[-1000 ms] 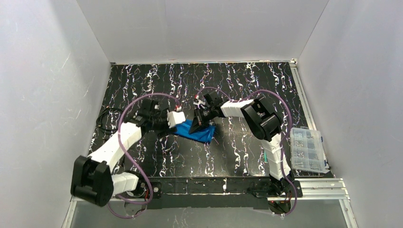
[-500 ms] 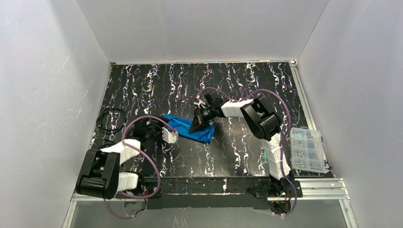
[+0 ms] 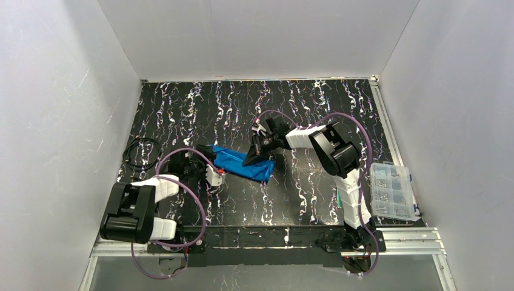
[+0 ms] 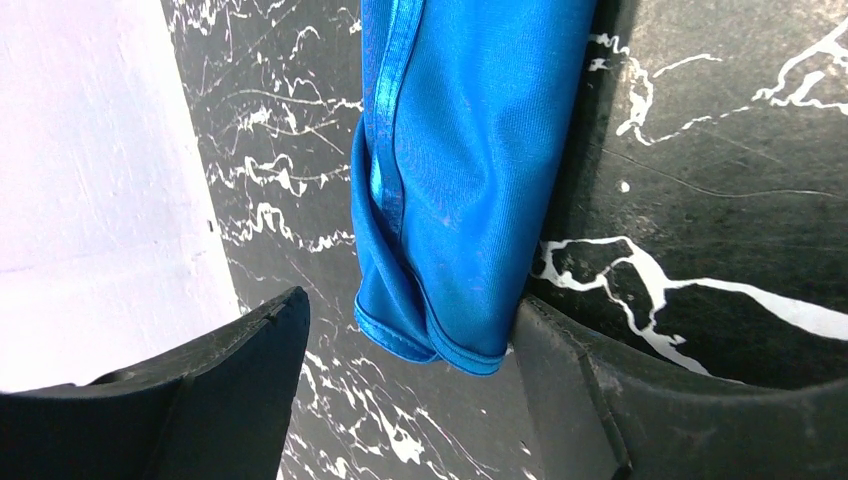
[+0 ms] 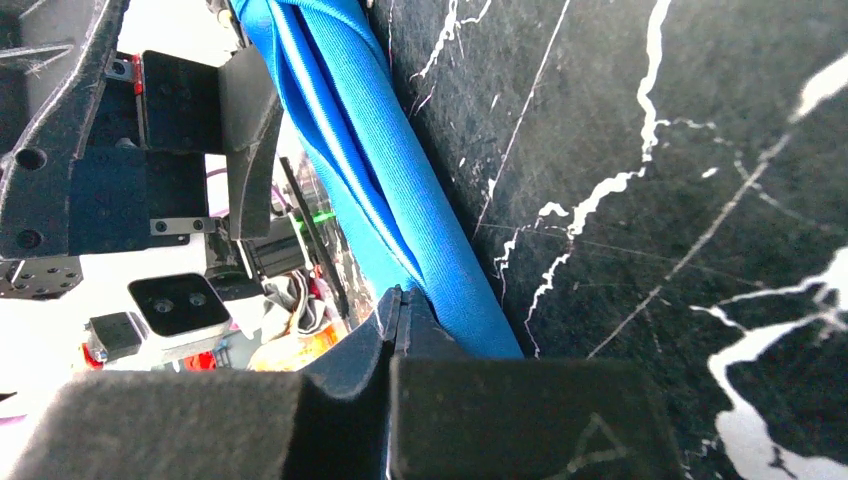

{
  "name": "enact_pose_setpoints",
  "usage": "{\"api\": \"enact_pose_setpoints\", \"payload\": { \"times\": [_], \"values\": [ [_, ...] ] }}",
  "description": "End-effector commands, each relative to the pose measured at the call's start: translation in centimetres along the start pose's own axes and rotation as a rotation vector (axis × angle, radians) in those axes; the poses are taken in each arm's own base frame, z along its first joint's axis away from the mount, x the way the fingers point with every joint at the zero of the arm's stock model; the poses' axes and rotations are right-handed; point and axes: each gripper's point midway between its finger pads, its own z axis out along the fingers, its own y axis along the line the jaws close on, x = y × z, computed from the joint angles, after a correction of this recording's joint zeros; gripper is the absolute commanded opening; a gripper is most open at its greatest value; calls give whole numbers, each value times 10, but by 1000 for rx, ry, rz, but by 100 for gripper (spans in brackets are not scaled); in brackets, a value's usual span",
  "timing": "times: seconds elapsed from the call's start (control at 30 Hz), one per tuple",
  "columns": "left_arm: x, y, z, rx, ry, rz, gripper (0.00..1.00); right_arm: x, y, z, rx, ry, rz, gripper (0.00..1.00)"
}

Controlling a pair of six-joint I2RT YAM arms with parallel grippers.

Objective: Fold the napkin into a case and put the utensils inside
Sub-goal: Pick up the smaller rectangle-folded napkin from the center of the board.

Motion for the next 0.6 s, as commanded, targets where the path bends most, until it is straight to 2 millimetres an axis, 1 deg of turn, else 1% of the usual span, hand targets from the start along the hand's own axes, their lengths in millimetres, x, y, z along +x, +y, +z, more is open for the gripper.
{"api": "enact_pose_setpoints", "payload": {
  "times": [0.0,0.1,0.2,0.37,0.43,0.57],
  "values": [
    [-9,-22,8,108,-79,-15,72,1,-1,0,-21,3,-6,1],
    [-5,-28,12,140,-77,-13,71,4,-6,1,-15,9,2,1],
    [-7,-29,17,155,-100,-14,69,7,-10,2,-11,15,11,1],
    [-5,-33,24,179,-118,26,61,12,-17,3,-6,25,24,1],
    [-1,-31,28,173,-109,30,60,13,-19,3,-2,27,28,1],
    [5,-33,33,171,-97,50,60,13,-23,3,3,27,33,1]
  ]
}}
